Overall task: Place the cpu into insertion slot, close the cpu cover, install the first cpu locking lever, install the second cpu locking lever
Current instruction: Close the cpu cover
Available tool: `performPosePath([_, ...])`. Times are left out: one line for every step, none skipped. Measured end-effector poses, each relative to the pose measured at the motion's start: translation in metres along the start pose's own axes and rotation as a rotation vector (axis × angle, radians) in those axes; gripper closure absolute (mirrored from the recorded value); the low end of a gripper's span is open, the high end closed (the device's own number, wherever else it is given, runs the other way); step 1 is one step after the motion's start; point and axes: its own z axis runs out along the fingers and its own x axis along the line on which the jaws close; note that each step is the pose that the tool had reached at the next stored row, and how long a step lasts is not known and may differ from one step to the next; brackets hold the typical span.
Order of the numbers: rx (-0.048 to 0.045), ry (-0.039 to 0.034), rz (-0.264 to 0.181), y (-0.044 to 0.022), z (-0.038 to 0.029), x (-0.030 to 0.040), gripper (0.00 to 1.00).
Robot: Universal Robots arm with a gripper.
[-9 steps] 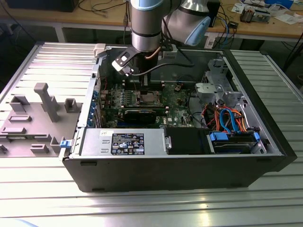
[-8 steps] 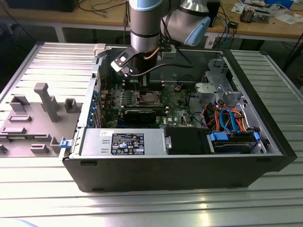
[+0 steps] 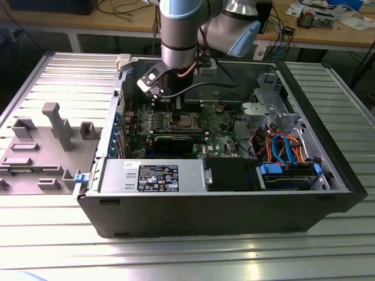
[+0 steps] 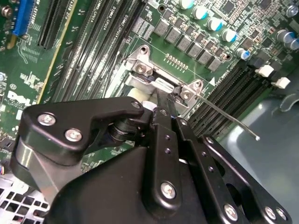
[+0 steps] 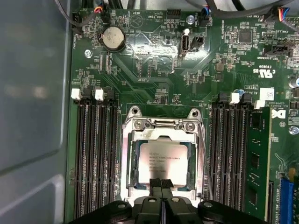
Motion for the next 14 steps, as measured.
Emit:
performPosePath([0.0, 0.0001, 0.0, -0.0001, 0.0013, 0.0, 0.89])
performPosePath([-0.0001, 0.0001, 0.0, -0.0002, 0.0026, 0.0, 0.89])
performPosePath([0.0001, 0.0, 0.0, -0.0003, 0.0035, 0.0, 0.89])
performPosePath([0.0002, 0.0009, 0.0, -0.0003, 0.0037, -0.0001, 0.89])
performPosePath([0.0002, 0.0009, 0.0, -0.0004, 0.0037, 0.0, 0.89])
performPosePath([0.0001, 0.0012, 0.0, -0.0003, 0.0037, 0.0, 0.89])
performPosePath([-0.0003, 0.0017, 0.0, -0.0002, 0.0028, 0.0, 0.89])
performPosePath([0.0, 0.0013, 0.0, -0.0003, 0.0006, 0.0, 0.89])
performPosePath([-0.0001, 0.0014, 0.0, -0.0002, -0.0006, 0.0, 0.89])
performPosePath([-0.0002, 0.0015, 0.0, -0.0002, -0.0005, 0.0001, 0.89])
performPosePath([-0.0001, 0.0013, 0.0, -0.0003, -0.0007, 0.0, 0.89])
performPosePath([-0.0001, 0.0013, 0.0, -0.0002, -0.0011, 0.0, 0.89])
performPosePath([-0.0001, 0.0013, 0.0, -0.0003, -0.0015, 0.0, 0.89])
performPosePath([-0.0001, 0.0013, 0.0, -0.0002, -0.0015, 0.0, 0.89])
